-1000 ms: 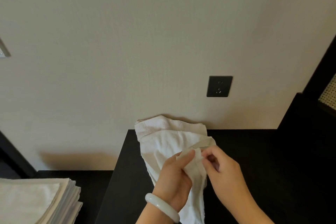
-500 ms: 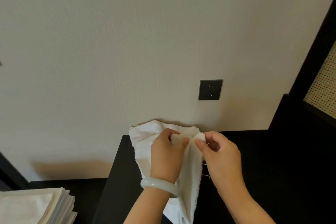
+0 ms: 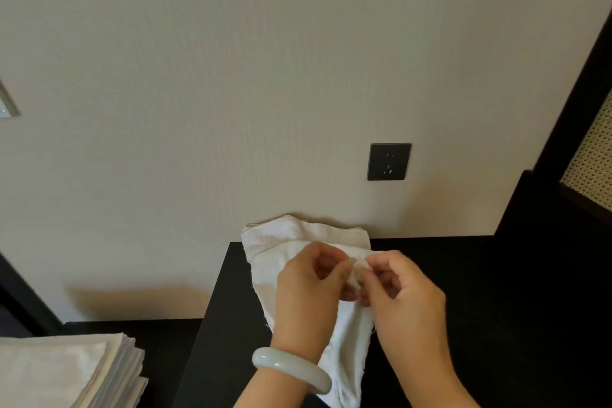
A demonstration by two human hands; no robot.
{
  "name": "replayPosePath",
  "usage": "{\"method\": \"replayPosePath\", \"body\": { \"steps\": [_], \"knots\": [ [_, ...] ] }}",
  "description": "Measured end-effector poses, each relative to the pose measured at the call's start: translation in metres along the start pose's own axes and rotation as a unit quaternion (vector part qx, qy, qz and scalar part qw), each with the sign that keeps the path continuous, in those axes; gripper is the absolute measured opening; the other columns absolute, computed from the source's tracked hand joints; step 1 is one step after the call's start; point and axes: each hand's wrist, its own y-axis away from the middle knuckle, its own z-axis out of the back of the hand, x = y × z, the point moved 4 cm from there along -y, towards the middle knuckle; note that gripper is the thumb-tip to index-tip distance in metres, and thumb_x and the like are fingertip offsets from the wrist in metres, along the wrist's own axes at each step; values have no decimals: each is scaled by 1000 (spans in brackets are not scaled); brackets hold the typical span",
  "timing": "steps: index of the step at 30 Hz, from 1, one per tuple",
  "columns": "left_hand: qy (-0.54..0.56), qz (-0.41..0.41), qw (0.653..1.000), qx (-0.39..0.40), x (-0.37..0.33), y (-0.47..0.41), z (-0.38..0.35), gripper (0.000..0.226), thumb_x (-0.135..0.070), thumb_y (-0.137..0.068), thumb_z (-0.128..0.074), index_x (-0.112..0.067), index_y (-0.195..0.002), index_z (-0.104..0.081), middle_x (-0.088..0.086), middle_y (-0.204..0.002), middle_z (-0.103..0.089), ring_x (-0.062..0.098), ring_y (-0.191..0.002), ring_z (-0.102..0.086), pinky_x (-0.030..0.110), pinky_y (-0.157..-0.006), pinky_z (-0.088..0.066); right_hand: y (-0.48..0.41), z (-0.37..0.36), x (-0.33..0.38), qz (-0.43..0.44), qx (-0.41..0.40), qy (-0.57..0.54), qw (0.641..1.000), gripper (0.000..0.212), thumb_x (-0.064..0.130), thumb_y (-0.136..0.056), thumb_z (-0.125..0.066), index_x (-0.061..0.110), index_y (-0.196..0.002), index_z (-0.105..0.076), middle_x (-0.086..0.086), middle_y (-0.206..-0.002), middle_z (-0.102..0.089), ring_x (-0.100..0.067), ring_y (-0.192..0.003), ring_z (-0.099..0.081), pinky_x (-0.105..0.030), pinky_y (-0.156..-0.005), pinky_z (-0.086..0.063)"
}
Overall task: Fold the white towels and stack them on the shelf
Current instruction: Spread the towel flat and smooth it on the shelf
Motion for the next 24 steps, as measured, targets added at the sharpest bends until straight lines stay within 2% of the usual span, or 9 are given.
{"method": "replayPosePath", "body": {
  "steps": [2,6,8,11,13,16,20,22,24],
  "knots": [
    [-6,1,999,33,-1,4,-6,15,-10,-93,-63,-23,-90,-70,-9,-80,-74,9,-69,-72,15,-65,-55,2,-3,1,3,23,20,1000,19,23,-88,-71,40,-87,-64,16,-84,-66,9,-86,-62,-17,-69,-57],
    [-24,-1,998,58,1,5,-1,29,-3,-94,-59,-30,-93,-69,-26,-82,-71,-3,-78,-69,6,-67,-49,1,-1,1,20,60,36,997,33,20,-82,-78,46,-88,-59,20,-89,-64,13,-91,-58,-5,-69,-50],
    [-49,-19,995,82,-2,7,-2,27,-8,-91,-65,-34,-94,-69,-23,-85,-71,-3,-81,-68,6,-69,-48,1,2,0,23,52,33,998,28,18,-82,-78,42,-87,-64,19,-84,-66,10,-89,-60,-13,-71,-54],
    [-125,-112,980,110,-12,3,-4,16,-21,-87,-72,-35,-94,-70,-13,-88,-65,1,-89,-60,12,-78,-47,-4,15,-2,15,50,-20,998,22,17,-85,-74,39,-83,-72,19,-85,-69,0,-85,-66,-22,-73,-55],
    [-176,-175,961,123,-19,-6,-4,7,-29,-86,-73,-30,-92,-68,-14,-94,-58,3,-93,-55,15,-82,-46,-10,27,-1,26,63,-34,997,24,18,-86,-72,42,-84,-72,11,-79,-70,-4,-74,-66,-19,-64,-53],
    [-214,-243,929,176,-29,-18,-9,10,-33,-88,-70,-25,-91,-65,-14,-100,-58,5,-100,-50,16,-88,-41,-25,46,6,36,87,-83,992,26,14,-90,-67,40,-87,-72,-4,-64,-67,-10,-53,-60,-14,-50,-46],
    [-186,-297,910,222,-44,-25,-20,8,-28,-94,-64,-19,-94,-63,-12,-97,-62,8,-96,-52,23,-89,-41,-51,67,21,71,125,-152,978,27,7,-92,-61,31,-92,-74,-7,-83,-75,-18,-77,-73,-20,-73,-56],
    [-154,-322,915,189,-53,-31,-20,7,-22,-97,-58,-16,-94,-61,-7,-98,-61,12,-97,-54,27,-90,-43,-63,76,22,75,114,-173,975,29,4,-93,-60,29,-90,-74,-8,-87,-76,-21,-84,-74,-21,-80,-56],
    [-125,-328,924,155,-62,-35,-21,8,-18,-99,-54,-19,-92,-56,-10,-93,-57,11,-91,-55,21,-85,-44,-74,81,23,71,86,-205,972,32,1,-92,-60,29,-86,-74,-9,-88,-76,-21,-84,-74,-22,-81,-57]
  ]
}}
